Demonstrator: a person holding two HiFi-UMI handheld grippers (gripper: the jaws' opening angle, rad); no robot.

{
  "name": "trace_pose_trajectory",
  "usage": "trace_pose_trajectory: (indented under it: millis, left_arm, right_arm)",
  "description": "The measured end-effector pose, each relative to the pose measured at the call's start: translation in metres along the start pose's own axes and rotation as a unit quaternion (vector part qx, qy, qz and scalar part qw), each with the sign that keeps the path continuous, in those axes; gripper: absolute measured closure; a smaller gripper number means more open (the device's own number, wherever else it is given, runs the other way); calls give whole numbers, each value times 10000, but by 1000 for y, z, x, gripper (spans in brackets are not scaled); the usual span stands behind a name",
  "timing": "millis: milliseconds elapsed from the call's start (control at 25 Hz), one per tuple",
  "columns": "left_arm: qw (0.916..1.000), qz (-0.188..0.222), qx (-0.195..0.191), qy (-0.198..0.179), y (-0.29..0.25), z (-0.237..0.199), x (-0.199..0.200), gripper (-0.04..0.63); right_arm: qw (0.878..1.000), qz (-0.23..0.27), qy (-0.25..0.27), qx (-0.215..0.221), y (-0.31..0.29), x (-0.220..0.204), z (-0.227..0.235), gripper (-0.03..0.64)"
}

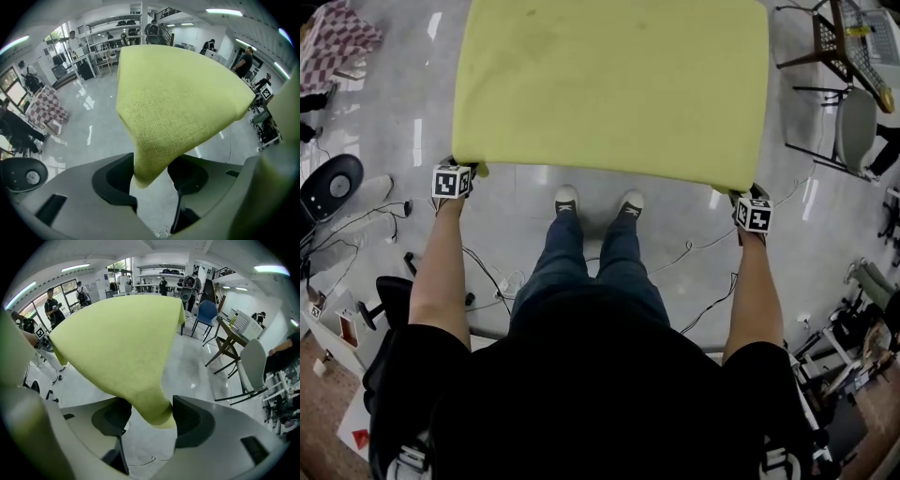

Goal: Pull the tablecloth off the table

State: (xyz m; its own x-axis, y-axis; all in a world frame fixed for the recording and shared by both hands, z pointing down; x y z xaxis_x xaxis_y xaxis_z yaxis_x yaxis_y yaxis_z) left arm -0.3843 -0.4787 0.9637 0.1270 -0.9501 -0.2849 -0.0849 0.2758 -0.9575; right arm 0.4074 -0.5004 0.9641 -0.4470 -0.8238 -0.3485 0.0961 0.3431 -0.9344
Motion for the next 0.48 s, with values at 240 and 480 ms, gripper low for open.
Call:
trace_pose_trajectory:
  millis: [240, 480]
  left_arm:
    - [9999, 69, -101, 80, -12, 4, 6, 499]
    - [9998, 36, -193, 62, -4, 3, 3, 568]
  right_arm:
    - [9998, 185, 83, -2, -12, 9, -2, 482]
    - [9999, 169, -16, -24, -7, 5, -8, 594]
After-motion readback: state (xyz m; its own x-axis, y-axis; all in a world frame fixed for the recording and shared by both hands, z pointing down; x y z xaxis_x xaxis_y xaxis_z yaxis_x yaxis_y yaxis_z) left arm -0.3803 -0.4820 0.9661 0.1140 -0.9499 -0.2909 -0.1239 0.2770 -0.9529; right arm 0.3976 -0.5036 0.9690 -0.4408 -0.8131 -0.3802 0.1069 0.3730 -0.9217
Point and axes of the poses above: the fingertips, and each gripper's own axes: y backward along the fingers, z to its right, x out of its top, the point moved 3 cm from there along y, backward along the fingers, and after that the axes turned 7 degrees about y, right-handed, at the moved point
